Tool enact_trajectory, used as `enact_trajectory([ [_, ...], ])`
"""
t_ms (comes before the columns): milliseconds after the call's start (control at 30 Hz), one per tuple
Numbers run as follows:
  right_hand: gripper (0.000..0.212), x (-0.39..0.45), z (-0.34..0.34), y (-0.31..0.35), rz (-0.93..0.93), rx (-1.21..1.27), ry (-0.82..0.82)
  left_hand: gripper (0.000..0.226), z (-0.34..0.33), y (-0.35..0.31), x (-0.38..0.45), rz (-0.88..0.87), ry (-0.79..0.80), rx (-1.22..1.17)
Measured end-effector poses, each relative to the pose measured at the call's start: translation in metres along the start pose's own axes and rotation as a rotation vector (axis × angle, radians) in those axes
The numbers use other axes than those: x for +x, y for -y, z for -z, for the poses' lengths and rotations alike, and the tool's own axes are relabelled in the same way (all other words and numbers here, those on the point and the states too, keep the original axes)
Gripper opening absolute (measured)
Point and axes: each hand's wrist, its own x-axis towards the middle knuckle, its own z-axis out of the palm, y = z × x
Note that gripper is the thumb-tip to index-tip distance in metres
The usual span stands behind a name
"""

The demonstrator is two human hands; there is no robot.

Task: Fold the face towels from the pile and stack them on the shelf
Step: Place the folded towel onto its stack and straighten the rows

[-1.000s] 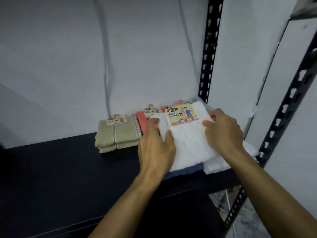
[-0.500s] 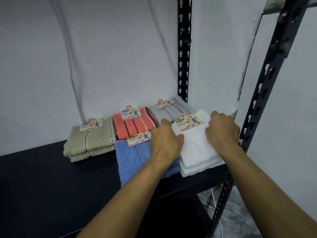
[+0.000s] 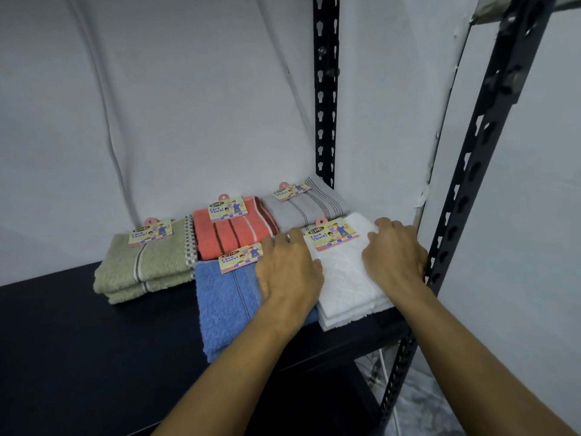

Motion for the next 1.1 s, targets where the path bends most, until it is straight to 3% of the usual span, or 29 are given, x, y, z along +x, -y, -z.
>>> enact_trajectory([
  [133,0.035,-0.01,0.008,-0.002,0.214,0.118,-0.172,0.052,-0.003,0.009,0.005,-0.261,-0.042,-0.067],
  [233,0.042,-0.02,0.009,-0.004,0.398,0.091,0.046,0.059,-0.005,0.01,0.009,-0.401,0.174,-0.019],
  [367,0.053,-0.023,0.001,-0.016,0.42,-0.077,0.383,0.064,-0.015,0.01,0.013,-0.4,0.488,0.189],
  [633,0.055,-0.02,-0.008,-0.016,0.401,-0.168,0.437,0.064,-0.02,0.006,0.016,-0.391,0.529,0.313],
  [733,0.055,-0.021,-0.009,-0.016,0.398,-0.164,0.439,0.064,-0.018,0.007,0.015,-0.387,0.519,0.236],
  [800,0.055,-0.019,-0.006,-0.014,0.392,-0.168,0.461,0.062,-0.011,0.011,0.015,-0.367,0.479,0.041],
  [933,0.054,-0.015,0.007,0.002,0.381,-0.144,0.428,0.046,0.02,0.039,0.012,-0.334,0.182,-0.317],
  [1100,0.049,-0.041,0.009,0.085,0.657,0.107,0.216,0.042,0.063,0.13,0.006,-0.252,-0.03,-0.145],
])
